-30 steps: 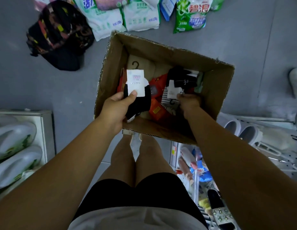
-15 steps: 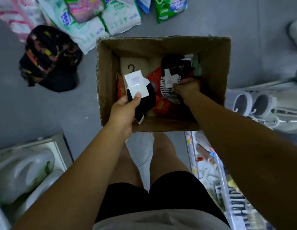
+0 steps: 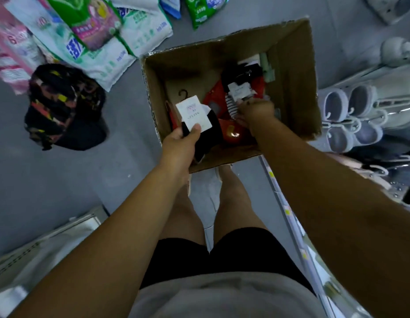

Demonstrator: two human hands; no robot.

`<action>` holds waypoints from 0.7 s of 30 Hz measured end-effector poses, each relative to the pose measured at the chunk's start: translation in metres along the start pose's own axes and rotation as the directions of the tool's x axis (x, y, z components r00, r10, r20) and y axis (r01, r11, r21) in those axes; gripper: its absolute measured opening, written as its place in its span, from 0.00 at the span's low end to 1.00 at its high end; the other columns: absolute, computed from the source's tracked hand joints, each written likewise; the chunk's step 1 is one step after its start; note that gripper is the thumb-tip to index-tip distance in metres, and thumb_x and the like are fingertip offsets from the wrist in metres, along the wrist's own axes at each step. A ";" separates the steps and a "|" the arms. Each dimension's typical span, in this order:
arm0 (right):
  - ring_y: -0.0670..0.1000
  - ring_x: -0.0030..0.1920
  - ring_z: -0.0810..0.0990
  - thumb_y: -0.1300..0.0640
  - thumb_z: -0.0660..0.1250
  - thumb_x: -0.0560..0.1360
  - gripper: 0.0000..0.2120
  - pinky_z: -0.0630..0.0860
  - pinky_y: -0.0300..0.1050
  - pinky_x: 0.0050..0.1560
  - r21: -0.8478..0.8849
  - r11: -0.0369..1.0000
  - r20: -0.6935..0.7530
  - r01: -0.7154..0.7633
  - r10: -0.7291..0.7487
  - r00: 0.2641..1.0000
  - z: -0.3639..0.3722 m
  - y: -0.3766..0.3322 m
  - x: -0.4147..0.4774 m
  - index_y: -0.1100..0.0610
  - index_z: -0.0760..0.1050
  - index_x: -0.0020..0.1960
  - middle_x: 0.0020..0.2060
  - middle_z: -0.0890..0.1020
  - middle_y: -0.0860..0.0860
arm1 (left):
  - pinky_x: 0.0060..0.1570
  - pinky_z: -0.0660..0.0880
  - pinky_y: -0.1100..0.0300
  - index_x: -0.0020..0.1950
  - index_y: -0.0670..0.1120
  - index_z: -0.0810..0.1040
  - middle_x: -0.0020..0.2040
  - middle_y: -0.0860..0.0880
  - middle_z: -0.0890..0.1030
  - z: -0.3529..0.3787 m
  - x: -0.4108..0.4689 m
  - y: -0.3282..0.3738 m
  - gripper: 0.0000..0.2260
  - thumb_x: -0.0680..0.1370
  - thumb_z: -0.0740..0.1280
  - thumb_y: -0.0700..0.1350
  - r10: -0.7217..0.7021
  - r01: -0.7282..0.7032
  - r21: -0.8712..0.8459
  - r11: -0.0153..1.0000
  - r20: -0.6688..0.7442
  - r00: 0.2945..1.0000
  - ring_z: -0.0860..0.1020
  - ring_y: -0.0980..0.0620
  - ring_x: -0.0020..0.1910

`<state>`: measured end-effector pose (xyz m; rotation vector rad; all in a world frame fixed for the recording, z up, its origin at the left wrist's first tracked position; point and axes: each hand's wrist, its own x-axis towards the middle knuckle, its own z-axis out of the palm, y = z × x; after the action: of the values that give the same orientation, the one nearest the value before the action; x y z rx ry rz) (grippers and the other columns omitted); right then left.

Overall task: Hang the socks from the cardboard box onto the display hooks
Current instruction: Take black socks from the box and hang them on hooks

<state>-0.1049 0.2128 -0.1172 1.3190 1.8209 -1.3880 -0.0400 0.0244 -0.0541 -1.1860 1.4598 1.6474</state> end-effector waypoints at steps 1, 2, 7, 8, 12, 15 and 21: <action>0.59 0.54 0.85 0.57 0.71 0.77 0.15 0.84 0.54 0.52 0.012 1.000 -0.037 0.017 -0.016 0.999 -0.004 -0.003 -0.011 0.61 0.77 0.61 0.55 0.83 0.59 | 0.63 0.77 0.53 0.69 0.50 0.78 0.65 0.52 0.81 0.000 -0.005 0.004 0.15 0.82 0.67 0.49 0.033 -0.033 0.020 0.999 0.018 0.999 0.79 0.51 0.62; 0.59 0.52 0.85 0.57 0.72 0.76 0.11 0.84 0.55 0.50 0.067 0.996 -0.055 0.051 -0.048 0.997 -0.009 -0.008 -0.027 0.60 0.78 0.56 0.54 0.84 0.60 | 0.63 0.77 0.52 0.69 0.50 0.78 0.64 0.52 0.82 -0.002 -0.011 0.008 0.15 0.82 0.68 0.49 0.063 -0.064 0.028 0.998 0.035 0.997 0.80 0.51 0.62; 0.55 0.37 0.85 0.60 0.72 0.77 0.10 0.82 0.43 0.34 0.271 0.956 0.065 0.114 -0.136 0.989 -0.051 -0.020 -0.126 0.65 0.75 0.52 0.47 0.84 0.65 | 0.58 0.80 0.51 0.66 0.50 0.79 0.60 0.50 0.84 -0.006 -0.050 0.037 0.13 0.82 0.68 0.47 0.198 -0.201 0.063 0.978 0.055 0.979 0.83 0.51 0.55; 0.53 0.34 0.85 0.59 0.72 0.77 0.09 0.82 0.42 0.33 0.255 0.956 0.075 0.145 -0.169 0.983 -0.061 -0.021 -0.145 0.64 0.75 0.51 0.44 0.84 0.64 | 0.59 0.80 0.50 0.66 0.50 0.79 0.60 0.50 0.84 -0.005 -0.057 0.042 0.12 0.82 0.68 0.48 0.229 -0.233 0.077 0.969 0.060 0.972 0.83 0.50 0.56; 0.53 0.32 0.84 0.59 0.70 0.79 0.09 0.85 0.46 0.38 0.131 0.940 0.050 0.316 -0.325 0.944 -0.109 -0.017 -0.215 0.66 0.76 0.48 0.40 0.83 0.63 | 0.62 0.79 0.46 0.64 0.52 0.81 0.58 0.51 0.85 0.009 -0.090 0.057 0.11 0.81 0.69 0.50 0.363 -0.377 0.129 0.917 0.124 0.924 0.84 0.50 0.56; 0.52 0.37 0.86 0.59 0.70 0.79 0.10 0.85 0.47 0.43 -0.001 0.915 0.084 0.404 -0.403 0.911 -0.150 -0.002 -0.251 0.68 0.78 0.48 0.41 0.85 0.60 | 0.61 0.80 0.45 0.58 0.53 0.82 0.55 0.54 0.86 0.026 -0.120 0.063 0.06 0.82 0.68 0.50 0.444 -0.484 0.193 0.854 0.215 0.870 0.84 0.52 0.55; 0.58 0.43 0.87 0.62 0.73 0.76 0.08 0.85 0.48 0.46 -0.109 0.892 0.091 0.438 -0.430 0.898 -0.222 0.056 -0.290 0.68 0.79 0.47 0.41 0.85 0.62 | 0.57 0.81 0.55 0.60 0.51 0.82 0.52 0.54 0.86 0.074 -0.183 0.046 0.08 0.84 0.65 0.48 0.445 -0.632 0.325 0.703 0.492 0.748 0.85 0.56 0.51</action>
<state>0.1000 0.3035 0.1767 0.8177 2.2100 -1.4790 -0.0245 0.1076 0.1301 -0.1161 1.9140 1.6079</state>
